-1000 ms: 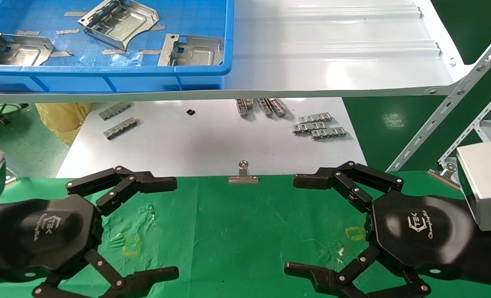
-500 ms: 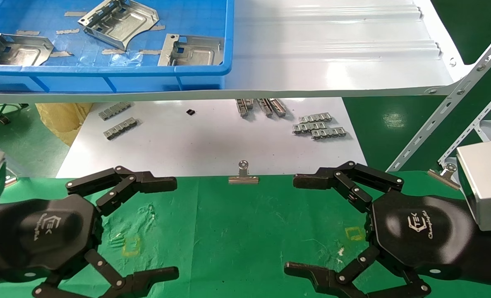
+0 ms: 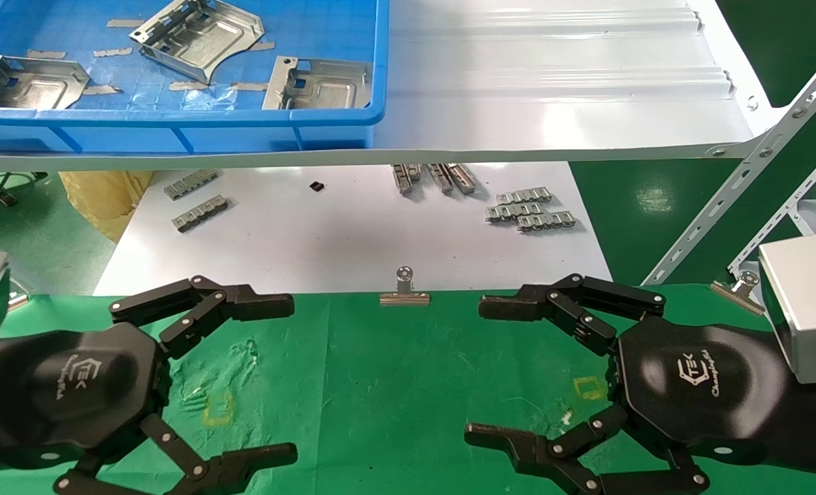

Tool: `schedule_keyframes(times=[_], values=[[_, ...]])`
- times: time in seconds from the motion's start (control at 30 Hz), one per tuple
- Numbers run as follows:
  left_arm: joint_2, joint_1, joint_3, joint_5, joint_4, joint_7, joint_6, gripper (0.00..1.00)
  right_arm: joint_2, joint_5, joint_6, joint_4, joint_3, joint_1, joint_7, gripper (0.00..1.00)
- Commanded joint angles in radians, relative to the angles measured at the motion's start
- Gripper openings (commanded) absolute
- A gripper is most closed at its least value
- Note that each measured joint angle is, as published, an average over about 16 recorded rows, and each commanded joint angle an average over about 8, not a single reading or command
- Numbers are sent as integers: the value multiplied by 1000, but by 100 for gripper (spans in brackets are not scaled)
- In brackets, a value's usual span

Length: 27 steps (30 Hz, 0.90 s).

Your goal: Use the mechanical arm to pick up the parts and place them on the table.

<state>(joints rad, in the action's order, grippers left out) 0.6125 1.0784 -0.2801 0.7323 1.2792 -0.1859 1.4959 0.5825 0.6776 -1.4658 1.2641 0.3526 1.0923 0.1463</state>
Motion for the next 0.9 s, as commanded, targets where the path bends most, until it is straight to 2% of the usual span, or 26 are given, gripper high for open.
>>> schedule_keyframes(times=[0.03, 0.9], values=[[0, 0, 0, 0, 0, 0, 0, 100, 0, 0, 0, 0, 0, 0, 0, 0], [5, 17, 7, -2, 0, 2, -13, 100, 0, 0, 0, 0, 0, 0, 0, 0]])
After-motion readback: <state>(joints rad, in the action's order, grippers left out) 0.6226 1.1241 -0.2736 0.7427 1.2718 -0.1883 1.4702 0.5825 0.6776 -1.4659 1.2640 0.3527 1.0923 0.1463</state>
